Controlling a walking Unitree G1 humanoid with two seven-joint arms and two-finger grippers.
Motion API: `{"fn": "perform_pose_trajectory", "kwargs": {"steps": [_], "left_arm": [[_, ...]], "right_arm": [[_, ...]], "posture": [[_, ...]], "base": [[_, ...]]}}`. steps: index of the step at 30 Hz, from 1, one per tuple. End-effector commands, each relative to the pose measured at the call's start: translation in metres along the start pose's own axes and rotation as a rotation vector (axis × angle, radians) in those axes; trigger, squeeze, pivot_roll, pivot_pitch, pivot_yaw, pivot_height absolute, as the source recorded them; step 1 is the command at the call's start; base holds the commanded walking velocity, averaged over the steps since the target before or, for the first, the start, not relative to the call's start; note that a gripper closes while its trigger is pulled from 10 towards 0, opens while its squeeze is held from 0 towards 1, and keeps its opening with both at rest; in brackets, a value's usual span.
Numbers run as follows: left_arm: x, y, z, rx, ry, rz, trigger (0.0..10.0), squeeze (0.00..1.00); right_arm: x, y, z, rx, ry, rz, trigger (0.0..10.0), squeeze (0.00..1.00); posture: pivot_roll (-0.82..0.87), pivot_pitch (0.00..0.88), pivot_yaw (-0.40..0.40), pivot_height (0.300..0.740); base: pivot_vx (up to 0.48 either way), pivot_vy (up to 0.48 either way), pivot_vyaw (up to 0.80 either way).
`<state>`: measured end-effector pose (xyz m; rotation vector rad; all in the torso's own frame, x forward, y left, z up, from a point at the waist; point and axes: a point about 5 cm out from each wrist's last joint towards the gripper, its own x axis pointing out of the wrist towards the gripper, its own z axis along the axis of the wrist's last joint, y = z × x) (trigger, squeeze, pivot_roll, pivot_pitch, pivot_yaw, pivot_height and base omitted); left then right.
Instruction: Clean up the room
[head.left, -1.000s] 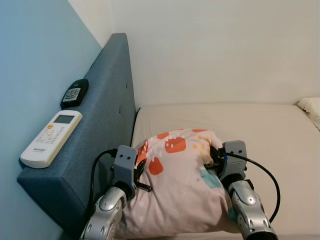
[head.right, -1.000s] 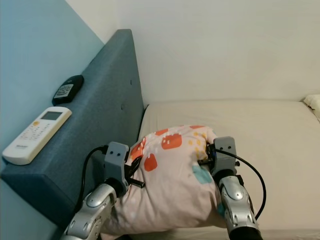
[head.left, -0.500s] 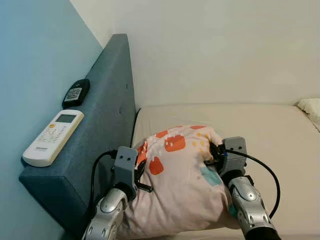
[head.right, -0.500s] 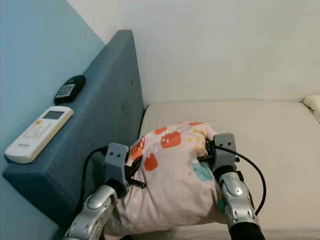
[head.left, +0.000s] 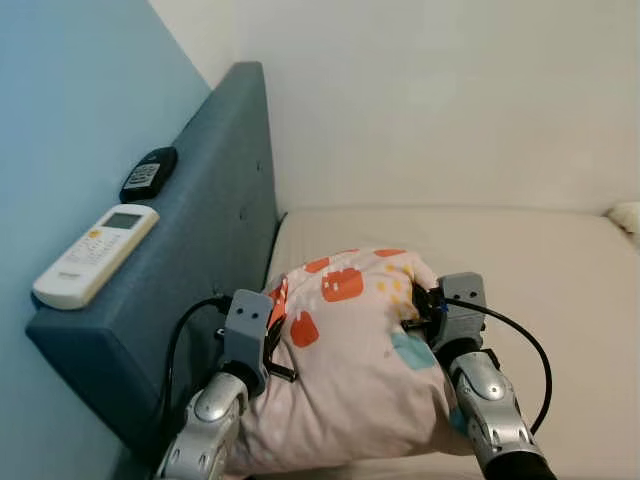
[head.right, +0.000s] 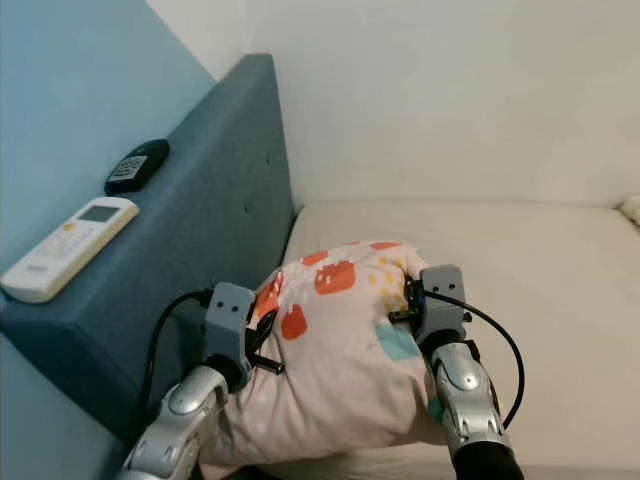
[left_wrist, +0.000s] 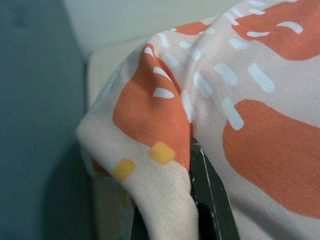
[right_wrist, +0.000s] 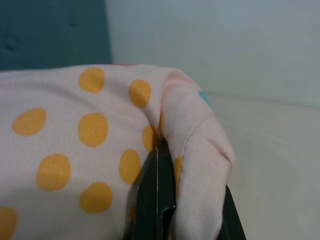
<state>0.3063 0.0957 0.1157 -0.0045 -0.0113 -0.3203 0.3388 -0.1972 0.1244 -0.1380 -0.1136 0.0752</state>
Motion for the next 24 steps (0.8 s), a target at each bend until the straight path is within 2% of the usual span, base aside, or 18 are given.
{"fn": "perform_pose_trajectory", "kwargs": {"steps": [1,16,24], "left_arm": [[0.001,-0.002,0.002,-0.003,-0.008,-0.012,10.0,0.00],[0.000,0.001,0.000,0.026,0.004,-0.021,10.0,0.00],[0.001,0.000,0.004,0.026,-0.021,-0.013,10.0,0.00]], "right_arm": [[0.002,-0.002,0.009,-0.010,-0.055,-0.010,10.0,0.00],[0.001,0.000,0.006,-0.003,-0.048,-0.015,10.0,0.00],[0.004,-0.005,0.016,-0.017,-0.100,-0.045,10.0,0.00]], "posture": [[0.04,0.135,0.018,0.740],[0.05,0.137,0.022,0.740],[0.05,0.136,0.022,0.740]], "base": [[0.000,0.000,0.00],[0.000,0.000,0.00],[0.000,0.000,0.00]]}}
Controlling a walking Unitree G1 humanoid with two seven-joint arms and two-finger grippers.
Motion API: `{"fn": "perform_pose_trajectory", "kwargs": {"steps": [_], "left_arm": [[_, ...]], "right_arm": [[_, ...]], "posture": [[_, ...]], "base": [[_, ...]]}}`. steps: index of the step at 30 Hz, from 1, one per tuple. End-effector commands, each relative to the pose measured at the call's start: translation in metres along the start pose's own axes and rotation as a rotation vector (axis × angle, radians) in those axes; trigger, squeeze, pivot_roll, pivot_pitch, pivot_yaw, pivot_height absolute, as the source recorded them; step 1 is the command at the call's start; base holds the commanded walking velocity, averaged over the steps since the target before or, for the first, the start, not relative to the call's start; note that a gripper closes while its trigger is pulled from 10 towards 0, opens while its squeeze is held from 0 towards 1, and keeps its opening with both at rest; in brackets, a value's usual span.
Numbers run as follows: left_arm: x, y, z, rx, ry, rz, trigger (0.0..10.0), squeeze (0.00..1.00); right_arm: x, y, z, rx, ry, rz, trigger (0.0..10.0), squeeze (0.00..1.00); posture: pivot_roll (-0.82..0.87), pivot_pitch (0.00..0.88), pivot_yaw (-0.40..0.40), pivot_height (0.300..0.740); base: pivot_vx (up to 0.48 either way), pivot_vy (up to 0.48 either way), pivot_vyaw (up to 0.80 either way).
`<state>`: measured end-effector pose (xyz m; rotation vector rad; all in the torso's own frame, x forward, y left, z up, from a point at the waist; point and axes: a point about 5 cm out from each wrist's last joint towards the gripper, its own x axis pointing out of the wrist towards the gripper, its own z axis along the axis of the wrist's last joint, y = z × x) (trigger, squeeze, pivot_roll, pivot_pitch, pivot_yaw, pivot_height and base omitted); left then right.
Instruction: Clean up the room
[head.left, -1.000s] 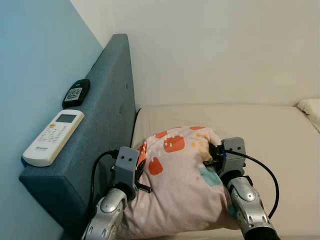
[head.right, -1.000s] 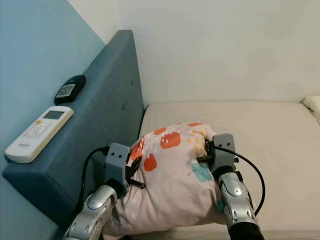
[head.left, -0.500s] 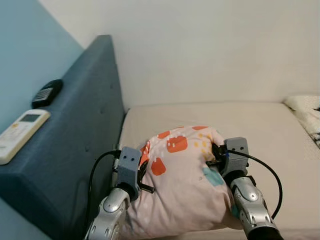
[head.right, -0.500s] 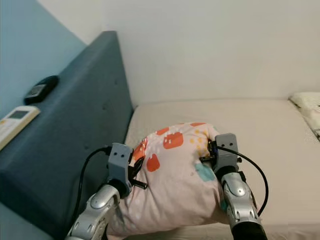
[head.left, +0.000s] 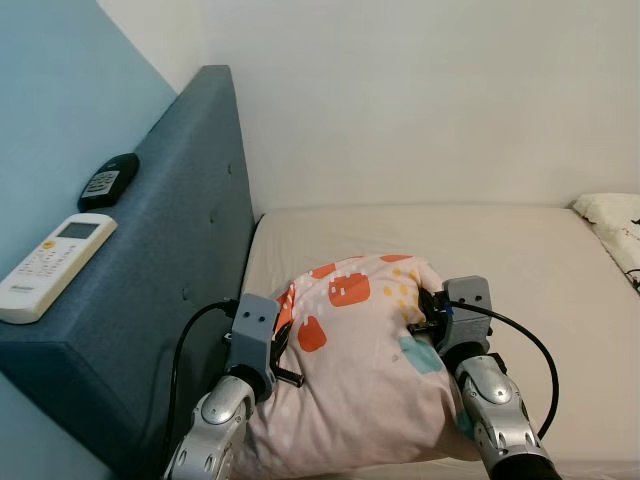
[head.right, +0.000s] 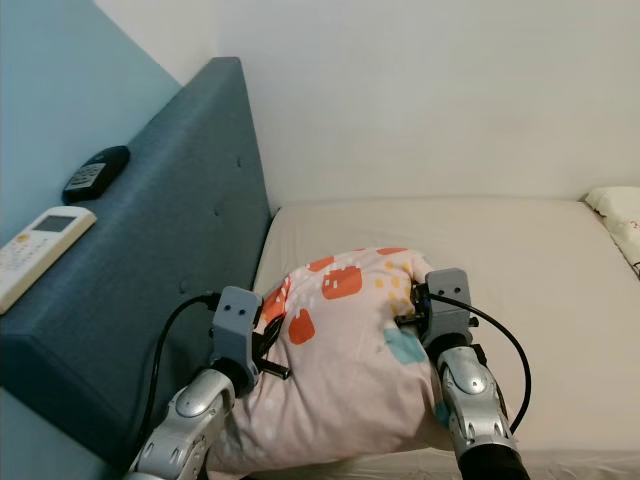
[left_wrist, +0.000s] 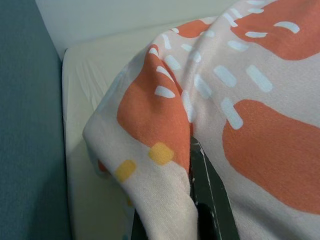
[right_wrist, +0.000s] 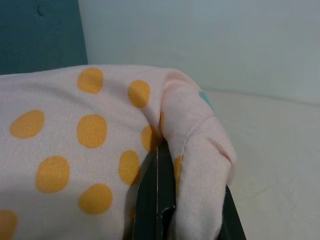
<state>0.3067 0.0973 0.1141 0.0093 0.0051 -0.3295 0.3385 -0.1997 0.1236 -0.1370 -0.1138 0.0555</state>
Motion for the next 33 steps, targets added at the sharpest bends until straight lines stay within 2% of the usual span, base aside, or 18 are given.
{"fn": "perform_pose_trajectory", "kwargs": {"steps": [1,4,6,10,12,21,33], "left_arm": [[0.001,-0.001,0.006,0.016,-0.039,-0.004,10.0,0.00],[0.004,-0.001,0.010,0.009,-0.062,0.010,10.0,0.00],[0.013,-0.001,0.019,0.015,-0.097,0.033,10.0,0.00],[0.020,-0.001,0.025,0.029,-0.116,0.047,10.0,0.00],[0.028,0.000,0.036,0.023,-0.150,0.054,10.0,0.00],[0.023,0.003,0.029,0.033,-0.138,0.062,10.0,0.00],[0.017,0.003,0.021,0.030,-0.126,0.059,10.0,0.00]], "right_arm": [[0.005,-0.002,0.018,-0.016,-0.101,-0.025,10.0,0.00],[0.006,-0.004,0.021,-0.020,-0.117,-0.033,10.0,0.00],[0.012,-0.006,0.028,-0.031,-0.144,-0.036,10.0,0.00],[0.016,-0.007,0.033,-0.040,-0.156,-0.035,10.0,0.00],[0.023,-0.007,0.041,-0.048,-0.173,-0.025,10.0,0.00],[0.023,-0.002,0.037,-0.033,-0.154,0.016,10.0,0.00],[0.021,0.001,0.033,-0.027,-0.158,0.023,10.0,0.00]], "posture": [[0.05,0.136,0.022,0.740],[0.05,0.136,0.022,0.740],[0.05,0.134,0.020,0.740],[0.05,0.131,0.021,0.740],[0.04,0.130,0.024,0.740],[0.05,0.126,0.020,0.740],[0.05,0.116,0.022,0.695]], "base": [[0.000,0.000,0.00],[0.000,0.000,0.00],[0.000,0.000,0.00],[0.000,0.000,0.00],[0.000,0.000,0.00],[0.000,0.000,0.00],[0.000,0.000,0.00]]}}
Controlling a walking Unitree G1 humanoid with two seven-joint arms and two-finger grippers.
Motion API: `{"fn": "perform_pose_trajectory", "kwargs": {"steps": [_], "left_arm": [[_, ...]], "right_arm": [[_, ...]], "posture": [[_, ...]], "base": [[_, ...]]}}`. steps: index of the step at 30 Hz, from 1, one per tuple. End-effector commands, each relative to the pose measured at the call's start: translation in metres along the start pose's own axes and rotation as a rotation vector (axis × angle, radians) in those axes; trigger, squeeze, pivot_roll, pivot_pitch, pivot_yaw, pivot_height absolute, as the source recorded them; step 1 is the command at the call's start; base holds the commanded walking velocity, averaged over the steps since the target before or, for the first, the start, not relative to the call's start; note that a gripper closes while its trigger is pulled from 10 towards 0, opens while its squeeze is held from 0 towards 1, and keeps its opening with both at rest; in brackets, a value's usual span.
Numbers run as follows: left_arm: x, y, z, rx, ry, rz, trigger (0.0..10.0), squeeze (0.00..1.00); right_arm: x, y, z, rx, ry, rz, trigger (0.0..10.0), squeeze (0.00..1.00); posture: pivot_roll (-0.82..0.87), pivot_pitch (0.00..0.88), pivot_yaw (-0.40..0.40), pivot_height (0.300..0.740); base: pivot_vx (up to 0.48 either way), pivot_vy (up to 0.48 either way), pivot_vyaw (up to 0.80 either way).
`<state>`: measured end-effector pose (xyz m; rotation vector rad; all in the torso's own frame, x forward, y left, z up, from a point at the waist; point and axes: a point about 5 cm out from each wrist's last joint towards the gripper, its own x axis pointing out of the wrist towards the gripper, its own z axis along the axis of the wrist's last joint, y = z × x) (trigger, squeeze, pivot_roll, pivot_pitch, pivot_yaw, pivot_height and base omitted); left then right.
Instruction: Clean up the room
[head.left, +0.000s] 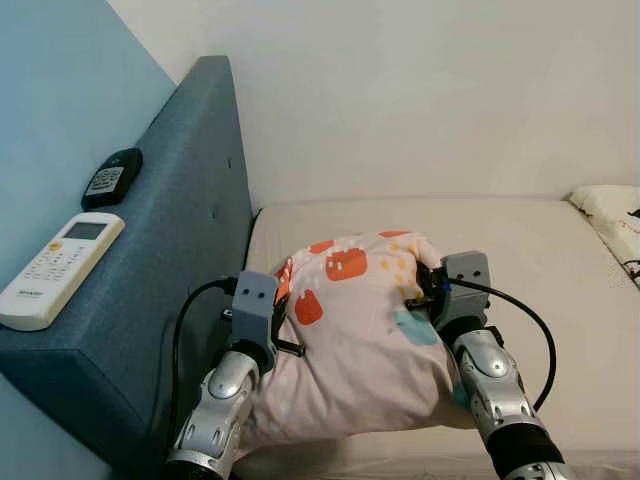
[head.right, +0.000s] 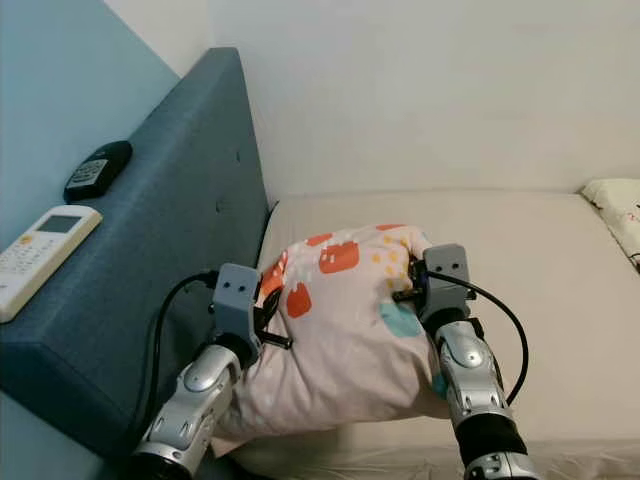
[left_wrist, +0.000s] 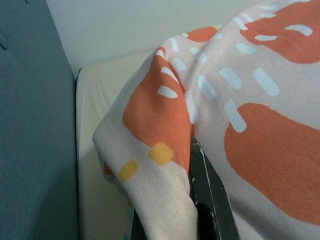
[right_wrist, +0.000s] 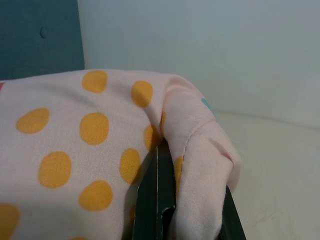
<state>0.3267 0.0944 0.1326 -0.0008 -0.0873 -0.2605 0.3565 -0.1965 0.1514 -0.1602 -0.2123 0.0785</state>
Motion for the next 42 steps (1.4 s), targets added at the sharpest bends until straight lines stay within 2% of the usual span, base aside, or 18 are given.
{"fn": "perform_pose_trajectory", "kwargs": {"steps": [1,14,26,42], "left_arm": [[-0.003,-0.001,0.003,0.022,-0.033,-0.013,10.0,0.00],[-0.003,-0.003,0.003,0.022,-0.032,-0.019,10.0,0.00],[-0.004,-0.007,0.004,0.037,-0.030,-0.062,10.0,0.00],[-0.009,-0.003,0.003,0.063,-0.005,-0.085,10.0,0.00]], "right_arm": [[0.001,0.003,0.007,-0.001,-0.058,0.006,10.0,0.00],[0.000,0.005,0.004,0.003,-0.056,0.014,10.0,0.00],[-0.007,0.010,-0.004,0.023,-0.040,0.004,10.0,0.00],[-0.011,0.014,-0.009,0.050,-0.033,-0.014,10.0,0.00]], "posture": [[0.05,0.115,0.022,0.690],[0.05,0.113,0.019,0.631],[0.07,0.125,0.032,0.631],[0.10,0.141,0.054,0.631]], "base": [[0.000,0.000,0.00],[0.000,0.000,0.00],[0.000,0.000,0.00],[0.000,0.000,0.00]]}}
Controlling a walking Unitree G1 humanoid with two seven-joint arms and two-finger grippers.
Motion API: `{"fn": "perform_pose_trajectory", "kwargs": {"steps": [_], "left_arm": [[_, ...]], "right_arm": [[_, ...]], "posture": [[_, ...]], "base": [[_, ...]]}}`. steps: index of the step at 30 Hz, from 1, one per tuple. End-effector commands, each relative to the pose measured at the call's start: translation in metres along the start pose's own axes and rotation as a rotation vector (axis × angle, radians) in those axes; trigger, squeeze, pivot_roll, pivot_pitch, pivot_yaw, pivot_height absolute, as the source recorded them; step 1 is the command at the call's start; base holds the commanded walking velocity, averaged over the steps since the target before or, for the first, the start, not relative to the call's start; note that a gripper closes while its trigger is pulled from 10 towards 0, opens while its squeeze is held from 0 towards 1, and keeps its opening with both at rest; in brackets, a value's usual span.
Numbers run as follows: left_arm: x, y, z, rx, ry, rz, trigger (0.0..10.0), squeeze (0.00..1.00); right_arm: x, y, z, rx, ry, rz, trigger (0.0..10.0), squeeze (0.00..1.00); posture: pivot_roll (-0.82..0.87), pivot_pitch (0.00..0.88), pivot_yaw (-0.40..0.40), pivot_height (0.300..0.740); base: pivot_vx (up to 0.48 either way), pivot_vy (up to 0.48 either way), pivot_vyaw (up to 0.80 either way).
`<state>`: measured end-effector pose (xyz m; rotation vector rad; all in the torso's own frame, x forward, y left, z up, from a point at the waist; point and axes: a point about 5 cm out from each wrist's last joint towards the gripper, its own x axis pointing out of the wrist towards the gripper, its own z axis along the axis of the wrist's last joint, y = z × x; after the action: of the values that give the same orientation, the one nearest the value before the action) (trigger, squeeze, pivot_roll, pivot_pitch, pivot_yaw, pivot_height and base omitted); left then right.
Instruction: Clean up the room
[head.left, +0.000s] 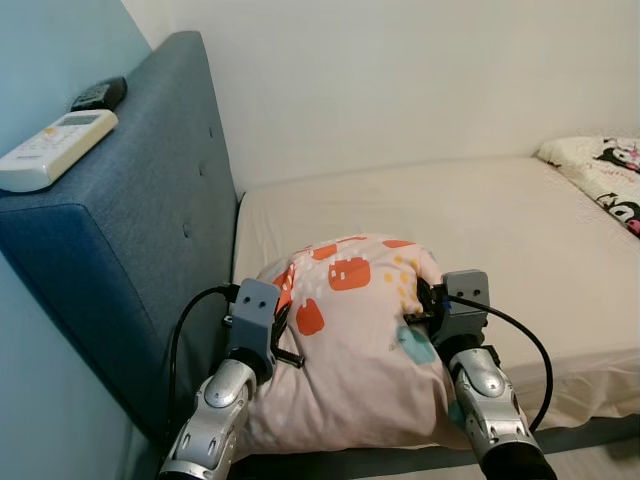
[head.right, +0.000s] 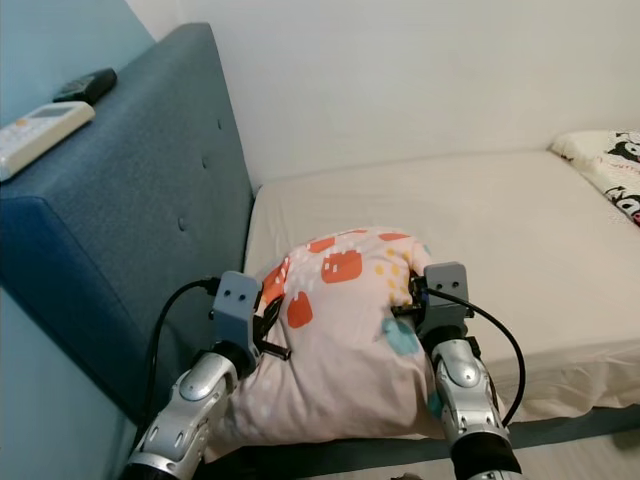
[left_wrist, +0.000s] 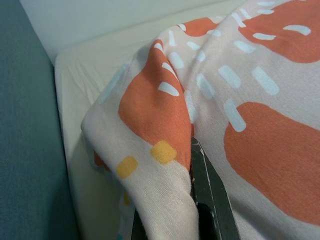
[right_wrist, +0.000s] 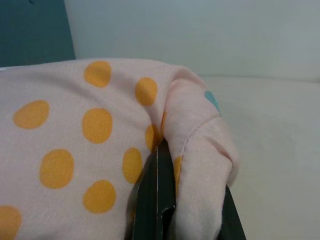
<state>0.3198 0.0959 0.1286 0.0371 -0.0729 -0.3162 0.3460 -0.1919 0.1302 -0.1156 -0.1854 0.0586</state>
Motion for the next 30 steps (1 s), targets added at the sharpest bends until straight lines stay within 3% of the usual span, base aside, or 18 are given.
{"fn": "perform_pose_trajectory", "kwargs": {"steps": [1,10,21,30], "left_arm": [[-0.001,-0.002,0.006,0.031,-0.023,-0.027,10.0,0.00],[-0.002,0.000,0.006,0.047,-0.007,-0.023,10.0,0.00],[0.011,-0.001,0.014,0.060,-0.021,0.010,10.0,0.00],[0.010,0.000,0.013,0.063,-0.010,0.020,10.0,0.00]], "right_arm": [[0.003,0.006,0.009,0.007,-0.059,0.010,10.0,0.00],[0.002,0.004,0.008,0.010,-0.062,-0.002,10.0,0.00],[0.019,-0.009,0.024,-0.037,-0.080,0.016,10.0,0.00],[0.022,-0.009,0.027,-0.044,-0.084,0.023,10.0,0.00]], "posture": [[0.10,0.141,0.054,0.631],[0.10,0.154,0.060,0.631],[0.09,0.185,0.043,0.606],[0.10,0.192,0.039,0.606]], "base": [[0.000,0.000,0.00],[0.000,0.000,0.00],[0.000,0.000,0.00],[0.000,0.000,0.00]]}}
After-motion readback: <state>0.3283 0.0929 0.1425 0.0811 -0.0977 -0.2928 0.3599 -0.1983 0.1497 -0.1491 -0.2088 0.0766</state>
